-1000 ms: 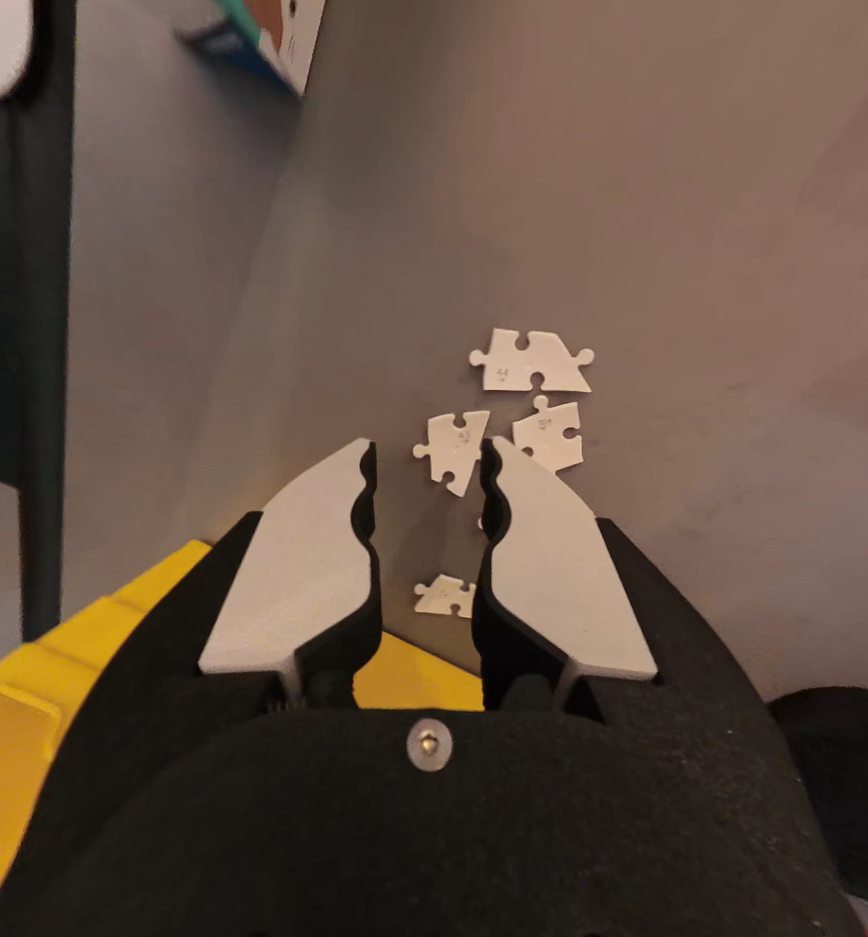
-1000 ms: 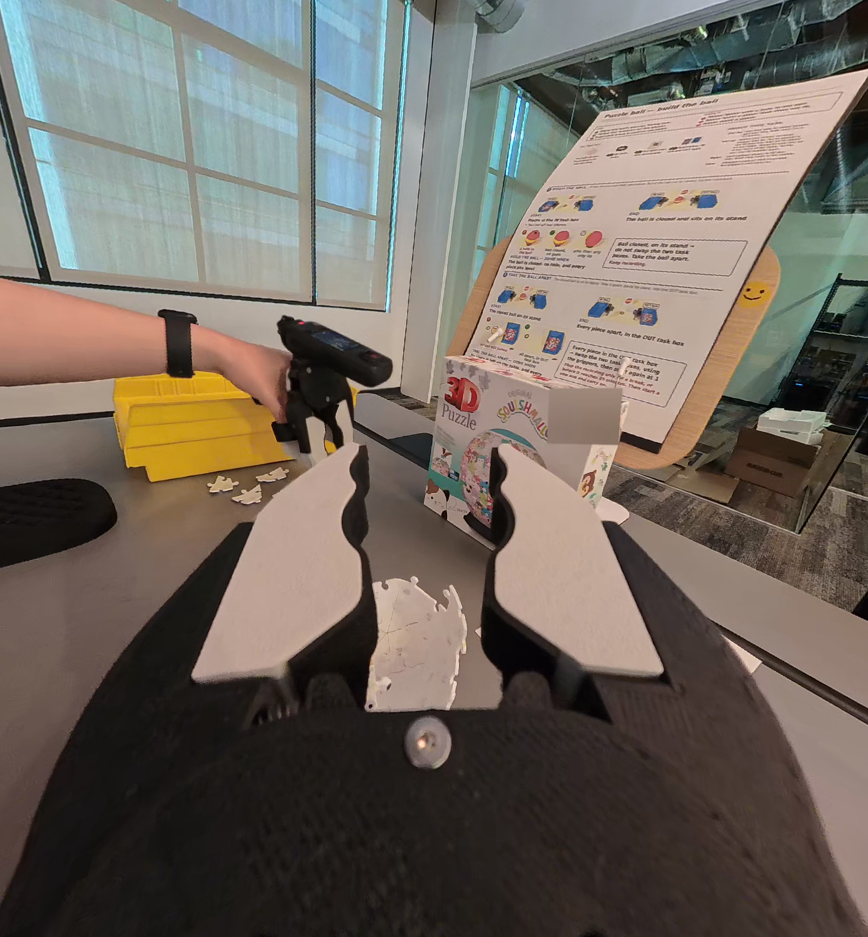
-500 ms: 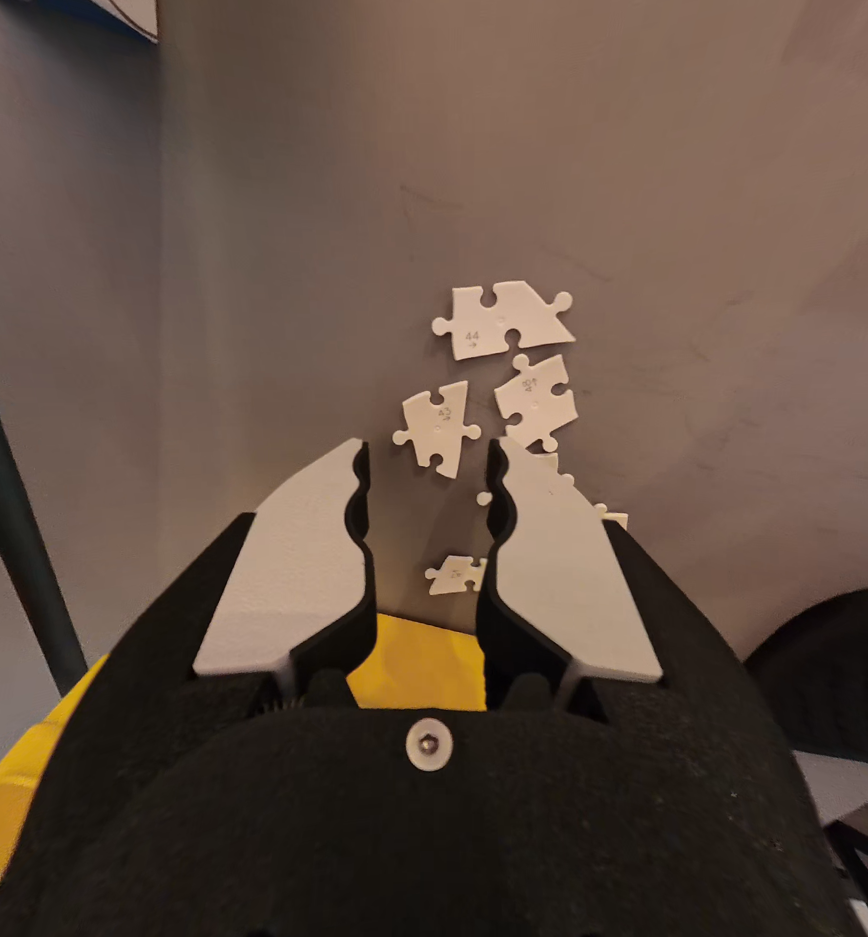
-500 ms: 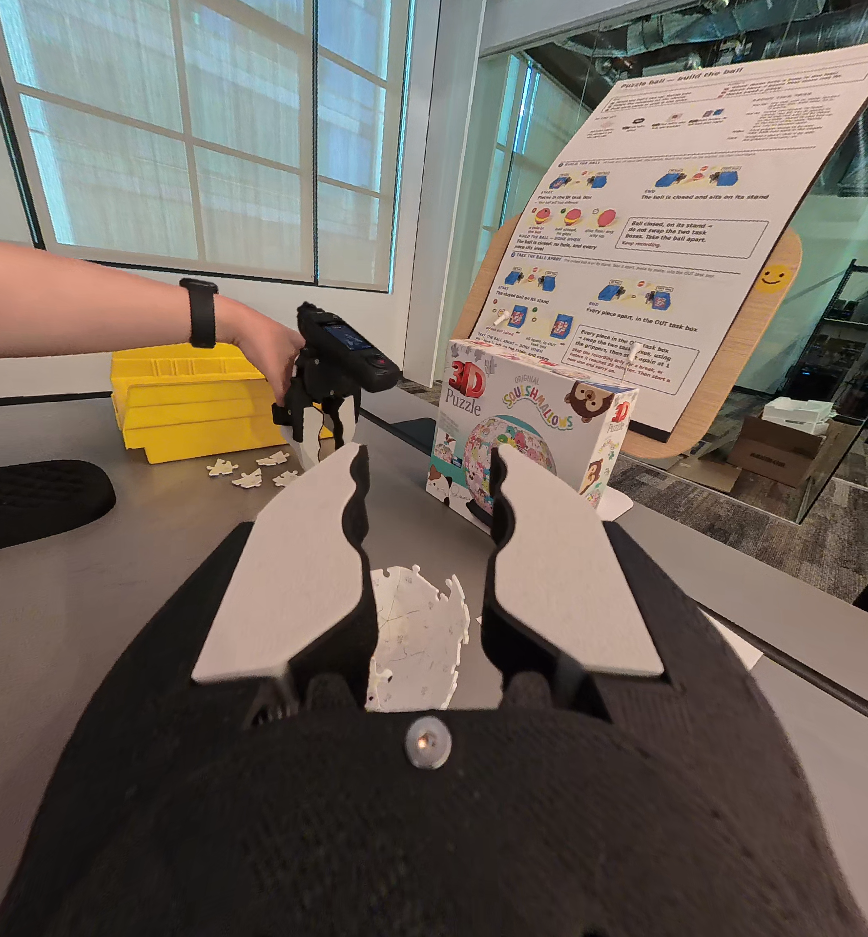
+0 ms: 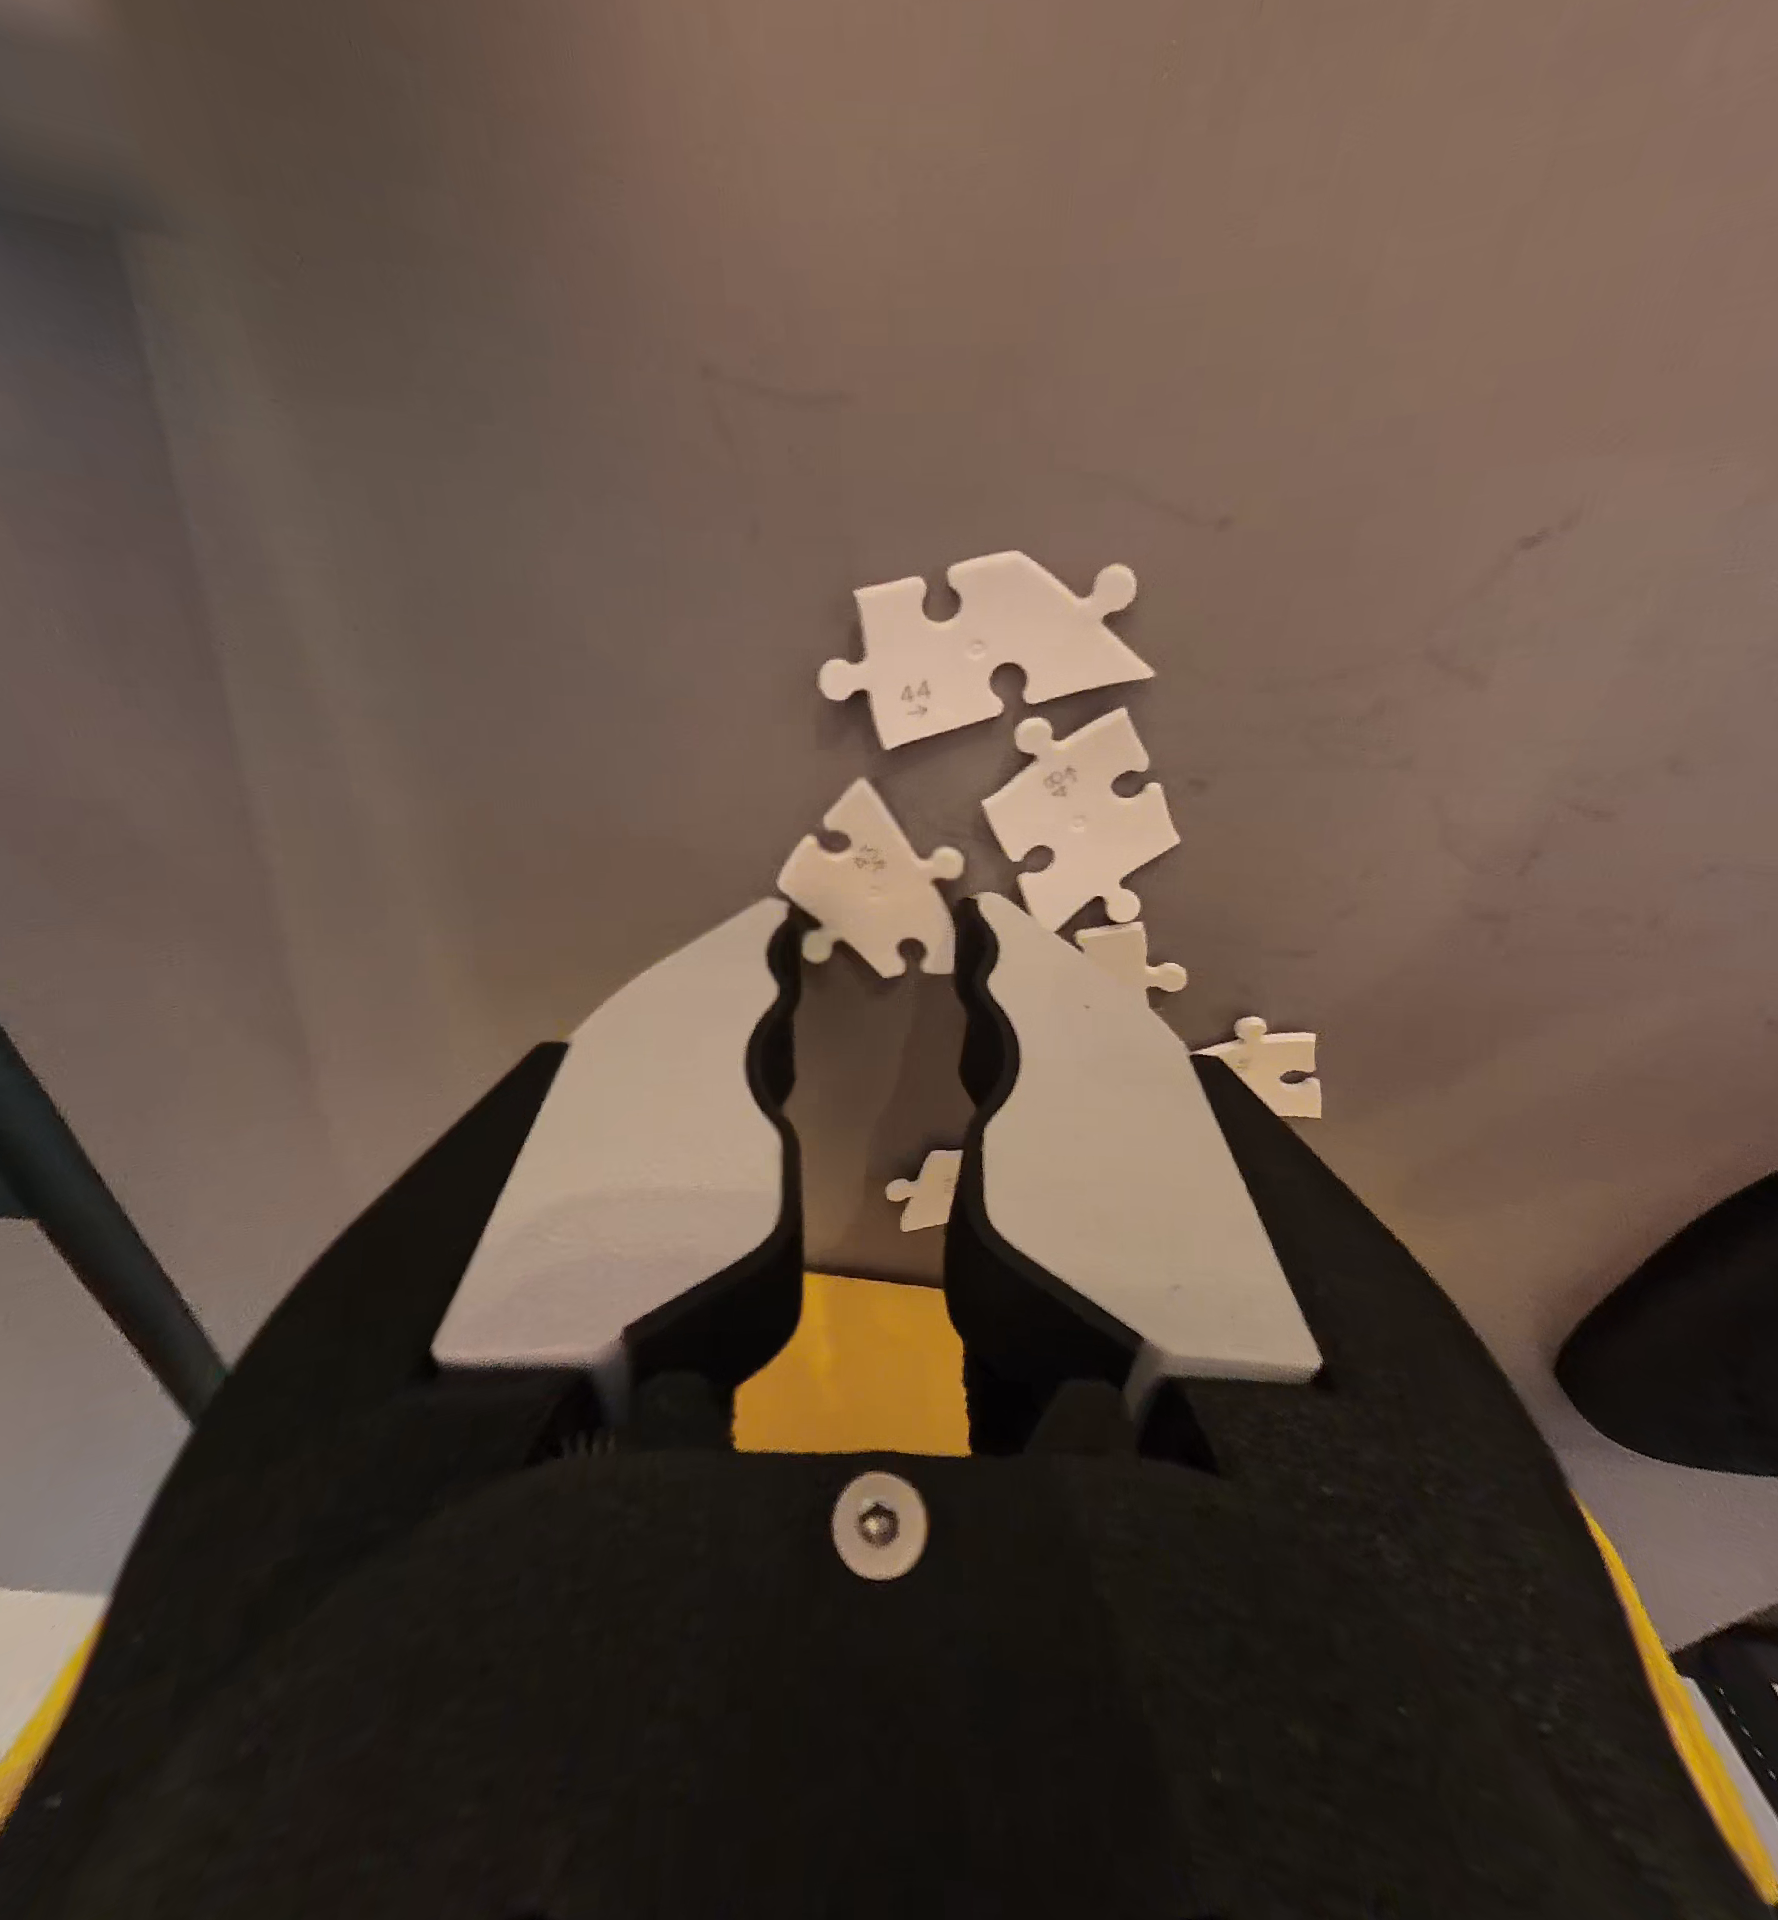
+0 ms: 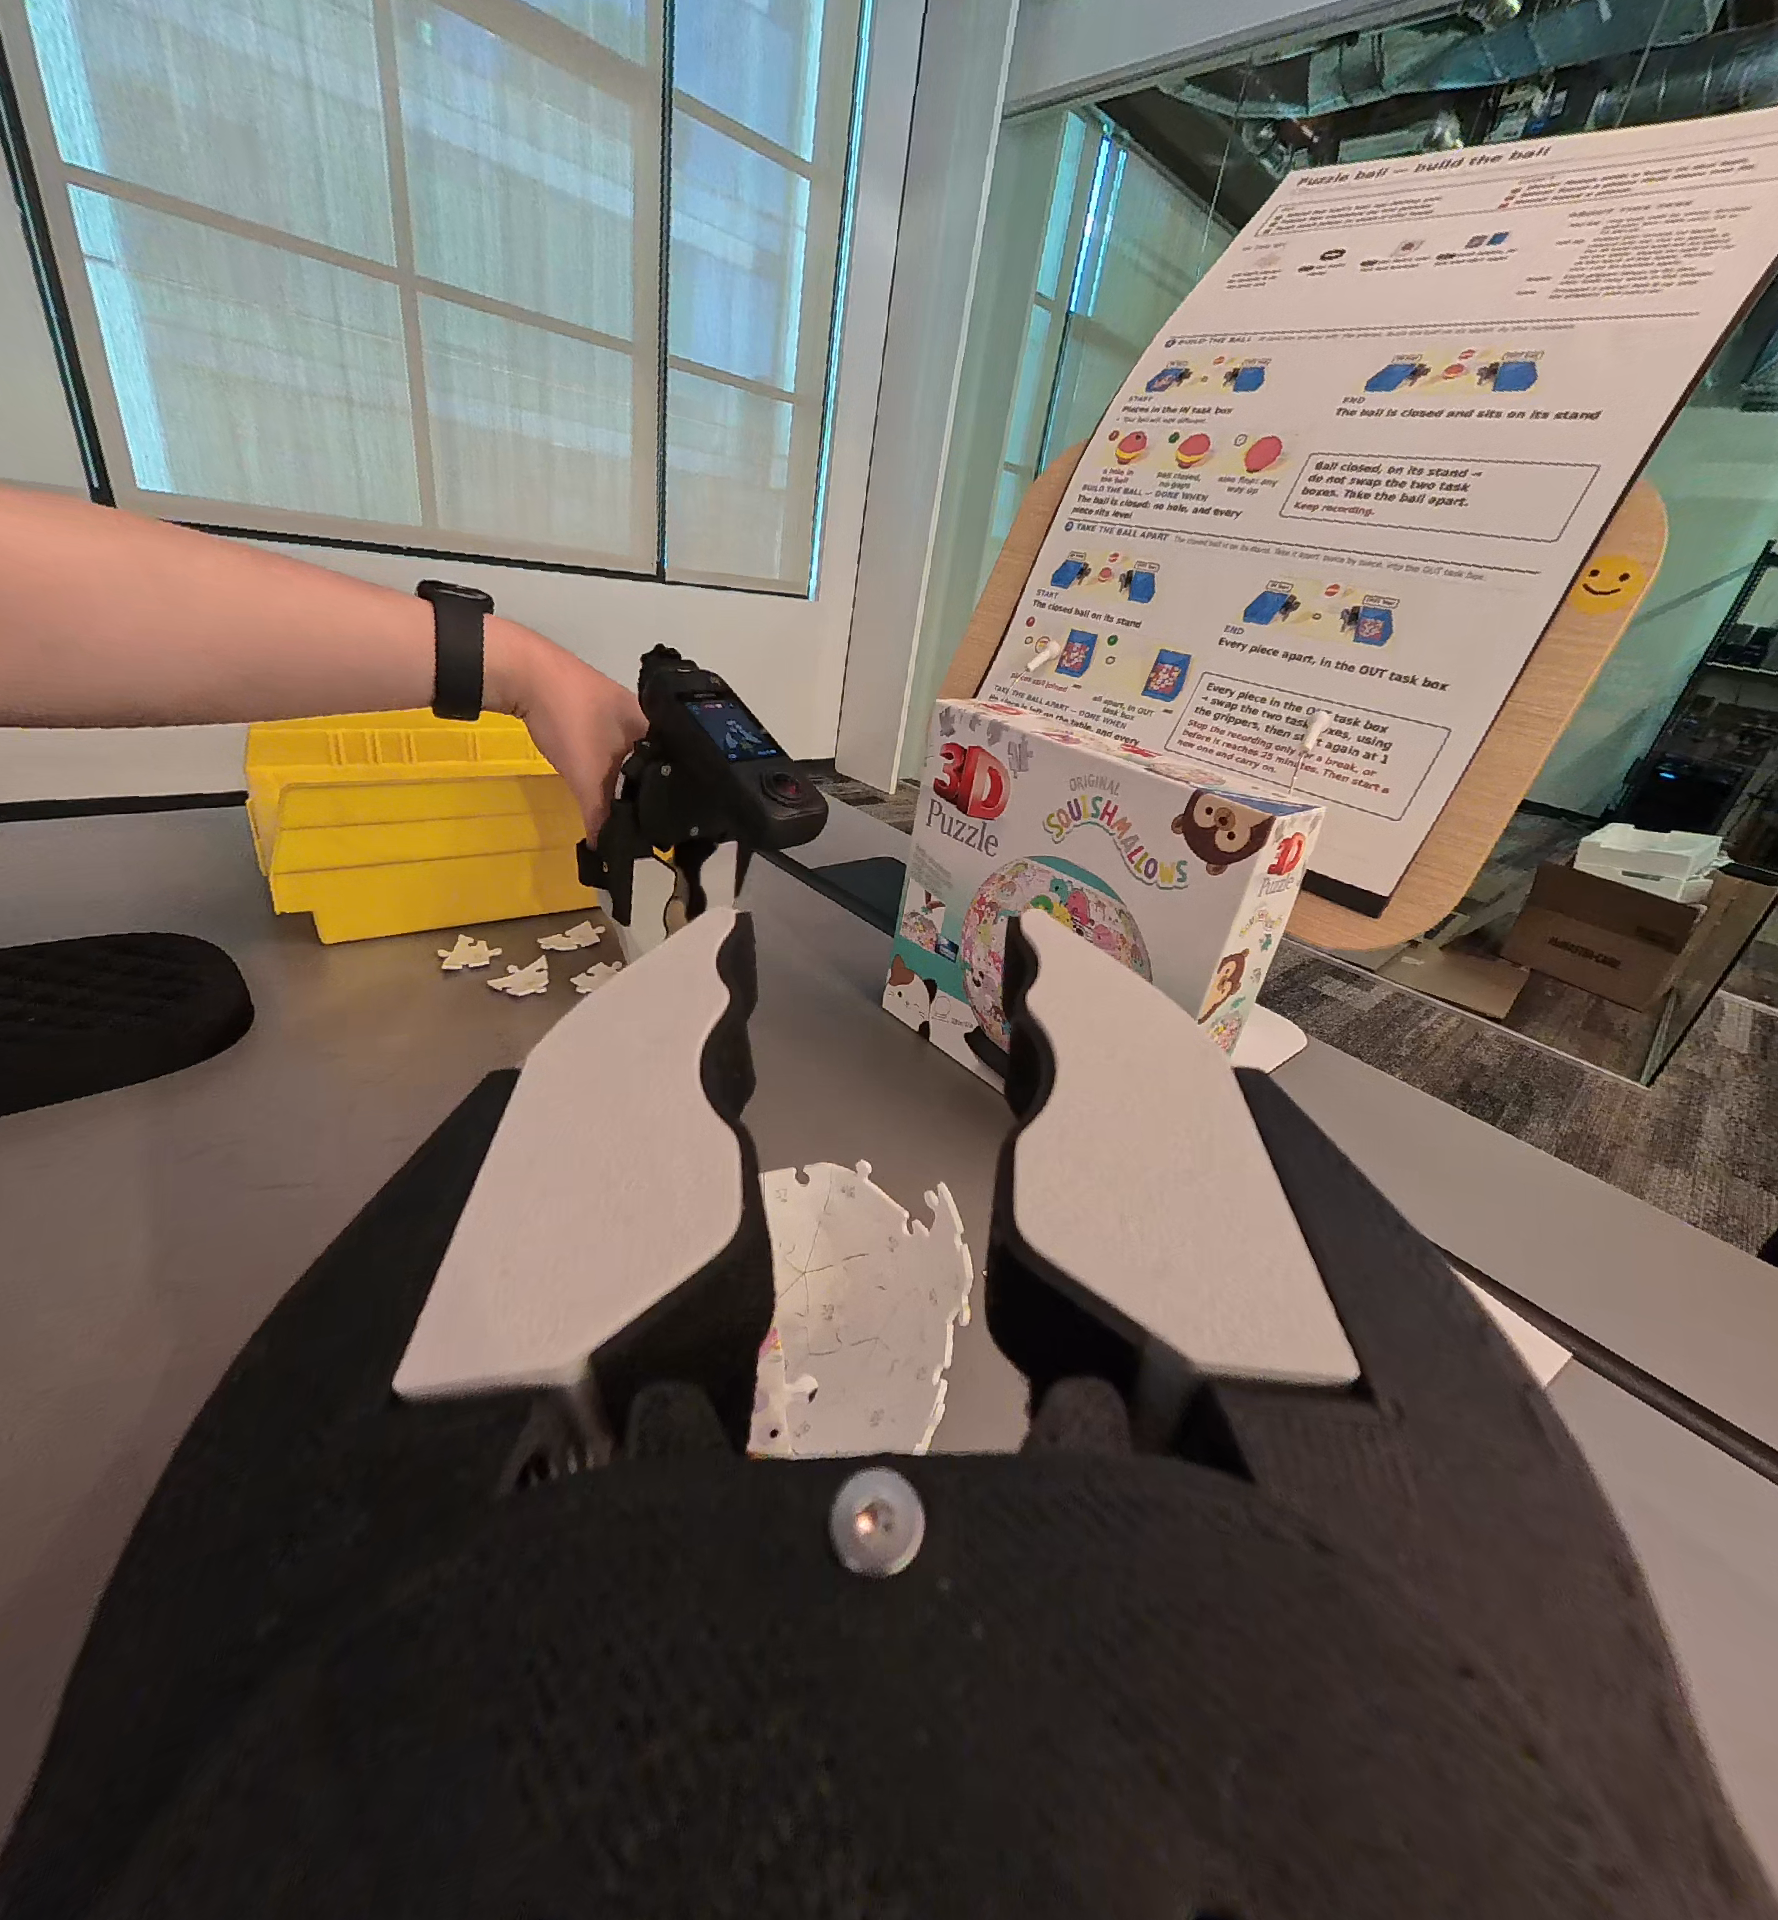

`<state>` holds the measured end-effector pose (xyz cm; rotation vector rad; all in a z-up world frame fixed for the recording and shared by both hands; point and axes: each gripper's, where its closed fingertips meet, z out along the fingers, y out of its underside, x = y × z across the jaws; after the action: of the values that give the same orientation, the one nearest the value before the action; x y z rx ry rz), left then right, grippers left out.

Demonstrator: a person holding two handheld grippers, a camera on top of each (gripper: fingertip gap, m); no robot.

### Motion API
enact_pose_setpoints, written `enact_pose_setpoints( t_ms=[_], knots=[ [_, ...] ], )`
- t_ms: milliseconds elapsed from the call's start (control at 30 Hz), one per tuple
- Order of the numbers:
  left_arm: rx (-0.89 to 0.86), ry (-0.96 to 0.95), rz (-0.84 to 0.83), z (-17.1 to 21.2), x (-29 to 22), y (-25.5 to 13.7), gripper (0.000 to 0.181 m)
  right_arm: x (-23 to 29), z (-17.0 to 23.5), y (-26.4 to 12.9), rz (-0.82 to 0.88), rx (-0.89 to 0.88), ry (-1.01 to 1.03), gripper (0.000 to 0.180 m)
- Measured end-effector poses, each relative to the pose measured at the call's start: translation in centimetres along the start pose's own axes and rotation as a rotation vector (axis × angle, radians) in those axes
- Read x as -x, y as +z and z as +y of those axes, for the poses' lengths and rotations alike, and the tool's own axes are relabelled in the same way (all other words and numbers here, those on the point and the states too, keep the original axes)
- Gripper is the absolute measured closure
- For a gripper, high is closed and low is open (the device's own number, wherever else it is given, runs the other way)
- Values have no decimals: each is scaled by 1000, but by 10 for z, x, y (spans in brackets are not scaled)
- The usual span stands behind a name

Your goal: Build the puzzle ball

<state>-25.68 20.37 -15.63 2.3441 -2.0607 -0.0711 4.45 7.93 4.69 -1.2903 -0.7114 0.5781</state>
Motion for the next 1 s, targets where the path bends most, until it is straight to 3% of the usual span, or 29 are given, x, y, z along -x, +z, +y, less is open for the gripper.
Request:
enact_pose_setpoints(
  t_ms=[333, 567, 700, 833, 933, 1000],
  knots=[
    [-1, -56, -60, 3, 1, -9, 154, -1, -4, -2, 2, -19, 6, 133],
    [-194, -72, -328, -21, -8, -85, 154, 6, -17, -6, -7, -47, 3, 133],
    [-369, -71, -551, -51, -54, -145, 154, 22, -37, -3, 38, -41, 132, 131],
    [-465, -3, -697, -84, -120, -184, 154, 72, -51, 15, -31, 47, 247, 131],
    [-513, 33, -731, -104, -162, -200, 154, 98, -39, 33, -61, 190, 264, 131],
    [-548, 58, -755, -114, -183, -210, 155, 108, -40, 39, -85, 189, 321, 132]
  ],
)
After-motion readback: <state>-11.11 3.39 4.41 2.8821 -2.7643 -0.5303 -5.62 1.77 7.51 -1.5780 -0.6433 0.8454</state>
